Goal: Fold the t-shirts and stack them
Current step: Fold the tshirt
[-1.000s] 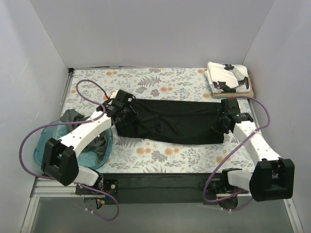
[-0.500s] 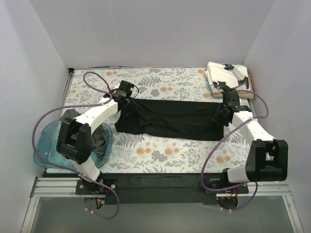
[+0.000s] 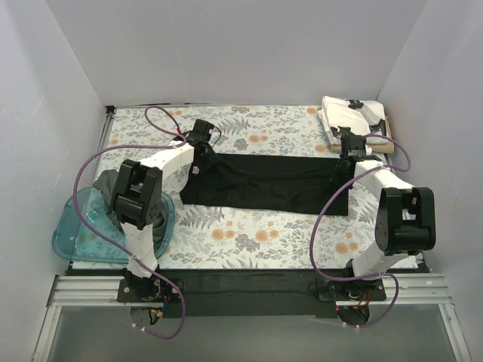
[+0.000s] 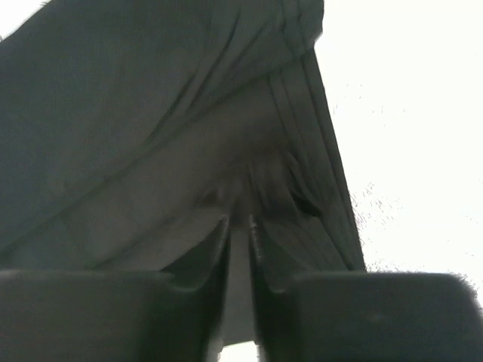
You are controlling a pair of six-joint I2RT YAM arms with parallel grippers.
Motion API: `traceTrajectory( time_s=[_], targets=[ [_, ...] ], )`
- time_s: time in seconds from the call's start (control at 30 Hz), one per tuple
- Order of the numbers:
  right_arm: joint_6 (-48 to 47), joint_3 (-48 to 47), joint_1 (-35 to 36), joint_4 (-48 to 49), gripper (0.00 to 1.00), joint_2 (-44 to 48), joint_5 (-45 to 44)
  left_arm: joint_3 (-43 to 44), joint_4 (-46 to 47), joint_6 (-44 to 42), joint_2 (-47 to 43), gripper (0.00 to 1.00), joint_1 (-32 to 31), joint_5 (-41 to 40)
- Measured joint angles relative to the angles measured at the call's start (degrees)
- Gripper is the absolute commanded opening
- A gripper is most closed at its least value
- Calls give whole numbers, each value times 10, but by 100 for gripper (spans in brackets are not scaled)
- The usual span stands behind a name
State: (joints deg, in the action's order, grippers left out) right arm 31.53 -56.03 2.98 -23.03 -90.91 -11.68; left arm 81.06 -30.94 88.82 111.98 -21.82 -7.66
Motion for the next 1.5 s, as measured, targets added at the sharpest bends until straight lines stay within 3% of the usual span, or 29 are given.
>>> traceTrajectory(
  time_s=[0.03,0.07,0.1,0.13,0.2,0.33,0.5,0.67,0.7,0.93,0.97,1.03,1.07,1.1,1.5],
  targets=[
    [-2,-5,0,4,43,-7,-5,6,5,-5,10,55,1,0],
    [-4,-9,0,8,49,-13,-8,13,8,-11,20,64,2,0],
    [-9,-13,0,10,58,-17,-11,25,6,-13,30,70,3,0],
    [-11,-15,0,12,82,-19,-14,37,6,-15,39,74,4,0],
    [-13,-15,0,14,95,-18,-17,46,10,-19,45,82,6,6],
    [-21,-1,0,17,98,12,-17,4,32,-21,13,86,7,26],
    [-24,48,1,19,98,115,-8,-106,43,-16,-75,86,3,52],
    [-35,102,1,21,98,194,11,-152,58,-9,-112,86,-15,73],
    [-36,111,1,21,98,203,13,-154,61,-9,-112,84,-18,78],
    [-53,139,2,14,98,242,11,-155,82,-2,-104,44,-36,104],
    [-55,139,1,13,98,245,10,-155,87,-1,-100,32,-38,108],
    [-59,139,1,13,98,250,5,-155,90,2,-88,17,-42,112],
    [-60,139,1,12,98,250,2,-154,90,0,-82,4,-43,114],
    [-61,139,1,11,98,250,0,-154,90,1,-76,0,-44,115],
    [-63,139,1,5,98,250,-3,-86,87,-2,-36,0,-46,115]
  ],
)
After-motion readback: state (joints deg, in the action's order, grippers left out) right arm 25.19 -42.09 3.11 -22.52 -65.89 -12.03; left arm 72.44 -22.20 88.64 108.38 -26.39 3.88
